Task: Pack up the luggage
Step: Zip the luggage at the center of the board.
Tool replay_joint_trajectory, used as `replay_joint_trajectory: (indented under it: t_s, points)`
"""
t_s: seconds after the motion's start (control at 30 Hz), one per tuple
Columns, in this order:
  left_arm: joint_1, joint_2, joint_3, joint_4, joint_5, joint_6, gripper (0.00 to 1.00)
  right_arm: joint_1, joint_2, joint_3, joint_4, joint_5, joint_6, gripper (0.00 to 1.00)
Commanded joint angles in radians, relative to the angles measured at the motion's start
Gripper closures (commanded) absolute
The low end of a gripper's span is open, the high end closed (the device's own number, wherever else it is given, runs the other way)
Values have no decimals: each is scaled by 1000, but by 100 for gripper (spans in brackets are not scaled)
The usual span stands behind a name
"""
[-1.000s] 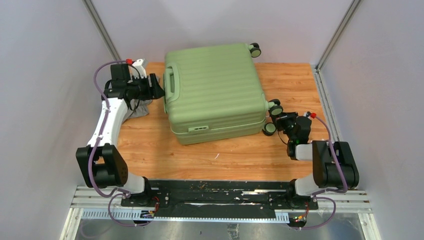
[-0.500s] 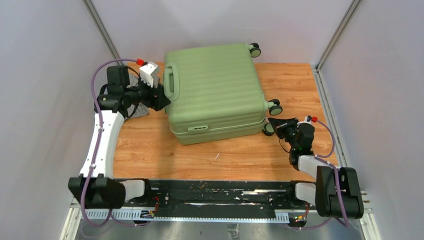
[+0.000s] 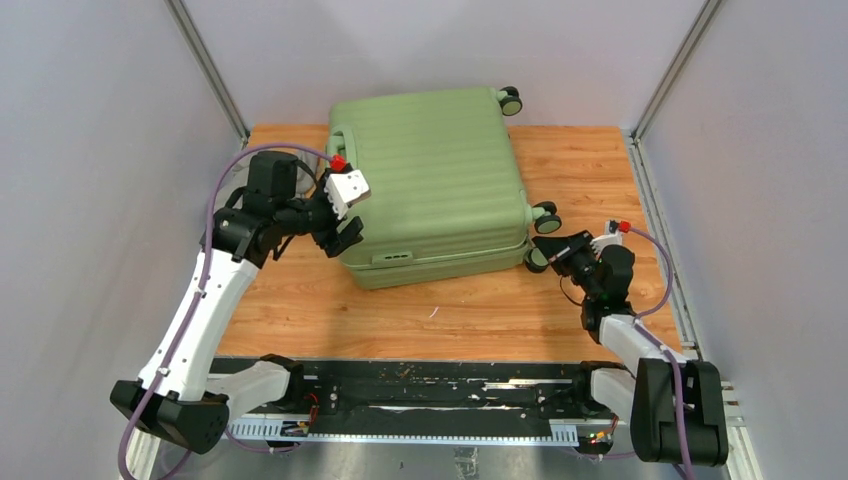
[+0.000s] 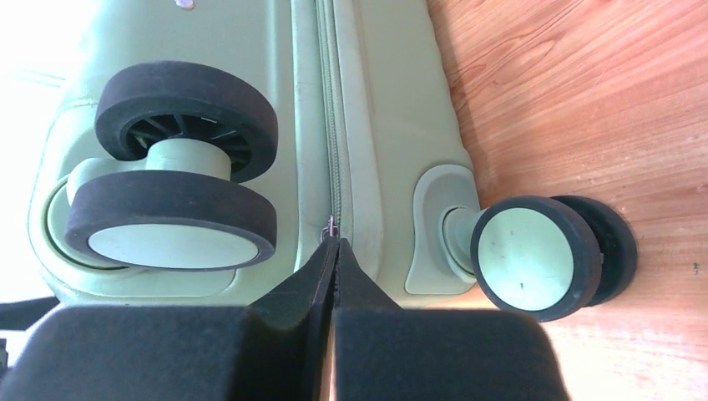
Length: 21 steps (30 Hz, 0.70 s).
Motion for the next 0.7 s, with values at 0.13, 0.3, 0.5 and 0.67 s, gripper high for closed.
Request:
replay_joint_trajectory:
  t_s: [0.13, 0.3, 0.5, 0.67]
  points:
    - [-6, 15, -17, -20, -46, 22, 27, 22, -137, -17, -235, -192, -165, 100]
    - [22, 44, 48, -20, -107, -63, 25, 23, -247, 53, -475, -166, -322, 100]
    - [236, 153, 182, -20, -54, -329, 20, 22, -255, 56, -518, -188, -356, 100]
    - [410, 227, 142, -10, -30, -451, 21, 22, -260, 54, -558, -185, -397, 100]
